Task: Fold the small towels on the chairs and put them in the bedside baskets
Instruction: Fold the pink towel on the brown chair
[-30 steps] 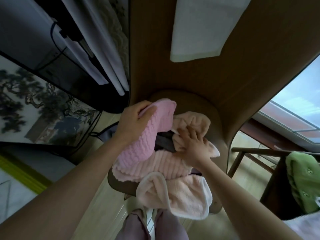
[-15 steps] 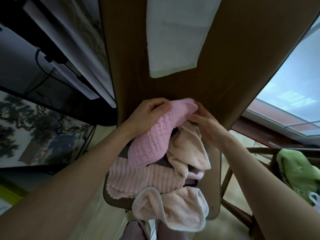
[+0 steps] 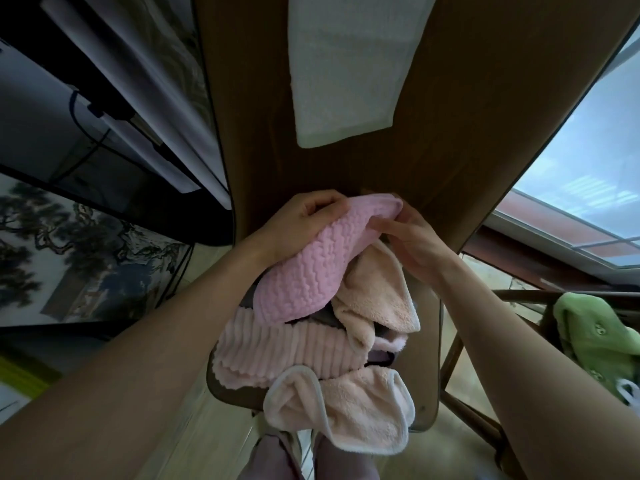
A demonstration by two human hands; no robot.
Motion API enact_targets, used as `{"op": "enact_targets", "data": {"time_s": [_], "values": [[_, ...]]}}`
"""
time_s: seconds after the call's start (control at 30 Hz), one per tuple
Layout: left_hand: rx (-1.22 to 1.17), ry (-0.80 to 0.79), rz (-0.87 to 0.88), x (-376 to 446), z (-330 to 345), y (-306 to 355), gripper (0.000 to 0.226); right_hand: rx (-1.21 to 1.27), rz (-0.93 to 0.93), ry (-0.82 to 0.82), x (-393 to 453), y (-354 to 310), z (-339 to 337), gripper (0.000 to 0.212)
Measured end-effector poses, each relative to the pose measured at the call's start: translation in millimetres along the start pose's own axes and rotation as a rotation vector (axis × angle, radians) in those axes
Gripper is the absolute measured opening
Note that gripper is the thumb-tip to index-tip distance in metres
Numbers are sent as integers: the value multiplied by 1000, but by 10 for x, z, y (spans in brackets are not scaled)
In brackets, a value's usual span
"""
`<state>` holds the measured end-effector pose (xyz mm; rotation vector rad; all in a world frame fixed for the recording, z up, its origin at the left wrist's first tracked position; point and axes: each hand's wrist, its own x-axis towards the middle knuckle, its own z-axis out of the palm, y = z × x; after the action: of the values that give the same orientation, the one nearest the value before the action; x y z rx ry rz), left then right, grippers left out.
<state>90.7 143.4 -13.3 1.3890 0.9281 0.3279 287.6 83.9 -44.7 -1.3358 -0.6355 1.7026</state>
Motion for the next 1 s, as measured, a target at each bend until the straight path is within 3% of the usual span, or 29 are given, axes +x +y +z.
{"op": "enact_targets", "data": {"time_s": [0.1,0.27,0.43,0.5,0.63,0.77,0.83,0.93,1.0], "values": [[105,97,39,8,-14,-114,22,-23,-25,107,-22,-9,-36,26],[713,181,191,9,-111,-414,28,-461,2,244,-41,39,-48,25],[1058,261,245,123,-266,-633,48,-575,-85,411,54,145,-98,14],[1097,344,287,227,-309,-665,55,-615,-170,486,143,180,-99,10],[1098,483,324,563,-303,-721,43,-621,-331,639,426,293,-72,7],[1107,441,131,783,-227,-896,31,-665,-312,684,660,465,-116,9],[1076,508,167,750,-174,-1021,32,-679,-272,680,680,586,-125,16],[912,583,284,587,-54,-1214,31,-1051,-413,796,575,787,-137,33],[784,531,307,509,30,-1330,35,-1205,-536,702,497,868,-94,26]]}}
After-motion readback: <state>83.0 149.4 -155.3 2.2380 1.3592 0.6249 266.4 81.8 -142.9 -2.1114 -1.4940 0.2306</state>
